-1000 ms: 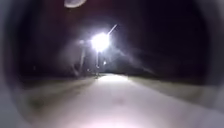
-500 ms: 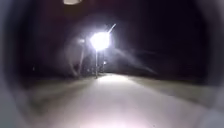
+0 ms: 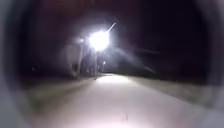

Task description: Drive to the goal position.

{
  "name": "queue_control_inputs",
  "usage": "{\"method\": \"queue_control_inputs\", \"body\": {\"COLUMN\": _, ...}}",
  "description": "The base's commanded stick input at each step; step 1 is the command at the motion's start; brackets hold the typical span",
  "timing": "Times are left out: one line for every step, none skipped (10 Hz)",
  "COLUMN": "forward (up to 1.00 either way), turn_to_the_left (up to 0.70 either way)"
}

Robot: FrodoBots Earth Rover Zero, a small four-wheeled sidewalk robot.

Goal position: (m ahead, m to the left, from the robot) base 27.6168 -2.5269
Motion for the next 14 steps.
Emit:
{"method": "queue_control_inputs", "body": {"forward": 0.70, "turn_to_the_left": 0.00}}
{"method": "queue_control_inputs", "body": {"forward": 0.70, "turn_to_the_left": 0.00}}
{"method": "queue_control_inputs", "body": {"forward": 0.70, "turn_to_the_left": 0.00}}
{"method": "queue_control_inputs", "body": {"forward": 0.70, "turn_to_the_left": 0.00}}
{"method": "queue_control_inputs", "body": {"forward": 0.70, "turn_to_the_left": 0.00}}
{"method": "queue_control_inputs", "body": {"forward": 0.70, "turn_to_the_left": 0.00}}
{"method": "queue_control_inputs", "body": {"forward": 0.70, "turn_to_the_left": 0.00}}
{"method": "queue_control_inputs", "body": {"forward": 0.70, "turn_to_the_left": 0.00}}
{"method": "queue_control_inputs", "body": {"forward": 0.70, "turn_to_the_left": 0.00}}
{"method": "queue_control_inputs", "body": {"forward": 0.70, "turn_to_the_left": 0.00}}
{"method": "queue_control_inputs", "body": {"forward": 0.70, "turn_to_the_left": 0.00}}
{"method": "queue_control_inputs", "body": {"forward": 0.70, "turn_to_the_left": 0.00}}
{"method": "queue_control_inputs", "body": {"forward": 0.70, "turn_to_the_left": 0.00}}
{"method": "queue_control_inputs", "body": {"forward": 0.70, "turn_to_the_left": 0.00}}
